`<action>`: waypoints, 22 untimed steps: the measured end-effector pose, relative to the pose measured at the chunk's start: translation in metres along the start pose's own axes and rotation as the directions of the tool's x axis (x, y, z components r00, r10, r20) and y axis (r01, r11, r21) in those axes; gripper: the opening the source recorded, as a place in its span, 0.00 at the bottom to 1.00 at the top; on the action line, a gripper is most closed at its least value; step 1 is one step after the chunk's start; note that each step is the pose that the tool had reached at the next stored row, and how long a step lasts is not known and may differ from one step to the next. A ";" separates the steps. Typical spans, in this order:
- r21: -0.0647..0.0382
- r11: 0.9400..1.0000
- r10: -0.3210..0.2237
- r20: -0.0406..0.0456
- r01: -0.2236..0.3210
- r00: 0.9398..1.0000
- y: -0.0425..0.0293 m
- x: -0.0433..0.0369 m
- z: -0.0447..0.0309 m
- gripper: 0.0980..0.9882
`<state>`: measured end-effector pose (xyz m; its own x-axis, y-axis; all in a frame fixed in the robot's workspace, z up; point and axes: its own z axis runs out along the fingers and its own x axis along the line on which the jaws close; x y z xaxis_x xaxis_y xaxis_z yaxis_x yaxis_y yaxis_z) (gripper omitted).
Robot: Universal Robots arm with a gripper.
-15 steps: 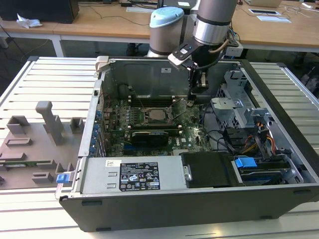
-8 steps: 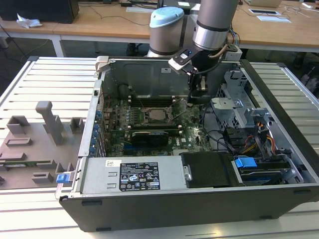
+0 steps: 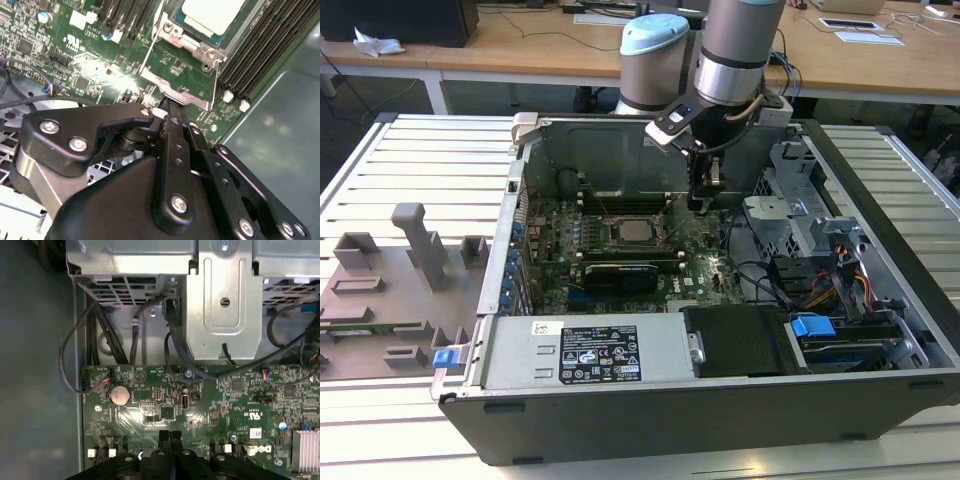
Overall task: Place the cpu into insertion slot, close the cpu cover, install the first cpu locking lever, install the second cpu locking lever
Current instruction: 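Close the cpu cover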
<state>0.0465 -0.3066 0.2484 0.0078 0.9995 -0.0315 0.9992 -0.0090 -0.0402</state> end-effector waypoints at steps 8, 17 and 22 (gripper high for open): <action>0.000 1.000 0.000 0.000 0.000 1.000 -0.0149 -0.0001 0.0012 0.01; 0.000 1.000 0.000 0.000 0.000 1.000 -0.0299 -0.0002 0.0021 0.01; 0.000 1.000 0.000 0.000 0.000 1.000 -0.0397 -0.0003 0.0026 0.01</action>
<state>0.0066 -0.3066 0.2475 0.0078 0.9995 -0.0315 0.9991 -0.0091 -0.0402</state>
